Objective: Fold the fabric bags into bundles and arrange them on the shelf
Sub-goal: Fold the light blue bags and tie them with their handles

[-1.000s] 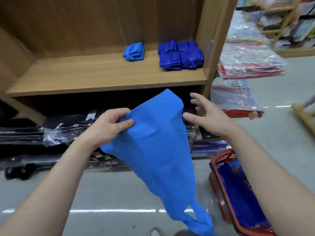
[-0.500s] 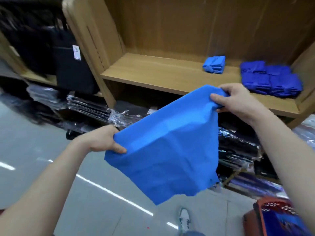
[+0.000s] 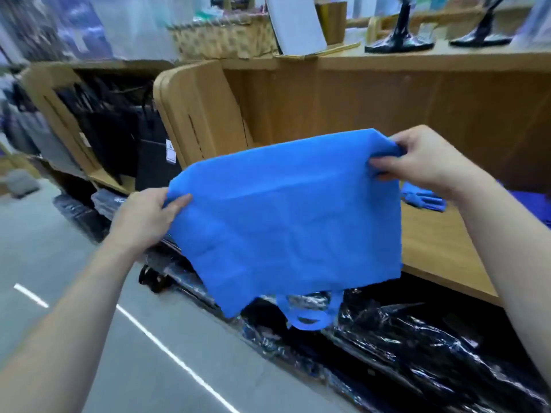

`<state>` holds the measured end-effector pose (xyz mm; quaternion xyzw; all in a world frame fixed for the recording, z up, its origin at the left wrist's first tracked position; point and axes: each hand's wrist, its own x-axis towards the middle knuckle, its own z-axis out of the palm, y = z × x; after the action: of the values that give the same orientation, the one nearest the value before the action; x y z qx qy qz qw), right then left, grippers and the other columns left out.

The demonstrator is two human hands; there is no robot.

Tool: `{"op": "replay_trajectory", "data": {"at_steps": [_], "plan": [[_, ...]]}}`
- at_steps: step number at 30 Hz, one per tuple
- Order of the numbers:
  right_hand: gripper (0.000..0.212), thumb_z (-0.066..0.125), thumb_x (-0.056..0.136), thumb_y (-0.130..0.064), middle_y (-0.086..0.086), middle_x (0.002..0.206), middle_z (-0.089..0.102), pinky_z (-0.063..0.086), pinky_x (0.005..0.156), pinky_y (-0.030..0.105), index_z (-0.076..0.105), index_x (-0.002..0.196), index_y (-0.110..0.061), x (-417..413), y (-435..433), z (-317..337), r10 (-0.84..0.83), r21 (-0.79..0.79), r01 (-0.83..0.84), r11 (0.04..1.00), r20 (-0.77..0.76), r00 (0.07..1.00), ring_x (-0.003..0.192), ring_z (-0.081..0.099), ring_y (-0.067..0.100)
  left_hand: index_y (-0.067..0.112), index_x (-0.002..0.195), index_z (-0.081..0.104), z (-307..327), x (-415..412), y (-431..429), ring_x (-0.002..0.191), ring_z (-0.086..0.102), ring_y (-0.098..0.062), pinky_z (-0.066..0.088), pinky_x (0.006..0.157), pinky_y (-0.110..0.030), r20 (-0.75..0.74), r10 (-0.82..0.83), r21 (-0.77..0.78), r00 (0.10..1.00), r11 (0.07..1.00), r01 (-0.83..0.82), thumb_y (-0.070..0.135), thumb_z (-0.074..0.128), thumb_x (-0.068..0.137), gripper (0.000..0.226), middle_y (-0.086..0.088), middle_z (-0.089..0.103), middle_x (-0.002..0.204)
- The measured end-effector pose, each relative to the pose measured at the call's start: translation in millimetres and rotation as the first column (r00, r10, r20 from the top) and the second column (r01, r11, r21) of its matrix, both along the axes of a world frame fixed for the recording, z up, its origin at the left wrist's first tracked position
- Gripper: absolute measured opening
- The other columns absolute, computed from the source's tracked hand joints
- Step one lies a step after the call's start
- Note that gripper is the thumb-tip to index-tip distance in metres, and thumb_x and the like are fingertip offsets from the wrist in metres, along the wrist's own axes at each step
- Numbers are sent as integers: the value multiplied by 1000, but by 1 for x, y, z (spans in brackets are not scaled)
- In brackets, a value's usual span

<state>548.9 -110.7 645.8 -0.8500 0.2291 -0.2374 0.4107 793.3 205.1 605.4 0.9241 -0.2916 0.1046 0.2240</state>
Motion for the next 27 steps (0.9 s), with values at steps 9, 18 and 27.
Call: {"op": "replay_trajectory", "data": {"at_steps": [9, 18, 27], "plan": [[19, 56, 84, 5, 15, 111, 68, 44, 105, 44, 69, 97, 8, 56, -24, 37, 125, -553, 515, 655, 751, 648, 119, 59, 34, 39, 90, 72, 49, 93, -92, 77, 54, 1, 47, 76, -30, 185, -322, -780, 929, 527, 338, 29, 64, 93, 13, 30, 64, 76], [25, 43, 63, -3, 9, 115, 70, 43, 102, 50, 66, 71, -9, 87, -34, -168, -235, -704, 104, 703, -92, 968, 128, 52, 36, 15, 125, 66, -137, 208, -140, 142, 32, -31, 23, 117, -24, -41, -520, 4, 853, 854, 521, -19, 55, 72, 64, -2, 50, 141], [57, 65, 74, -17, -12, 133, 60, 47, 97, 35, 58, 129, -32, 82, -8, -175, -427, -364, 253, 896, -556, 713, 122, 57, 20, 26, 140, 52, -150, 234, -171, 132, 42, -22, 33, 107, -28, -181, -740, 231, 648, 609, 759, 3, 60, 78, 67, 1, 48, 140]]}}
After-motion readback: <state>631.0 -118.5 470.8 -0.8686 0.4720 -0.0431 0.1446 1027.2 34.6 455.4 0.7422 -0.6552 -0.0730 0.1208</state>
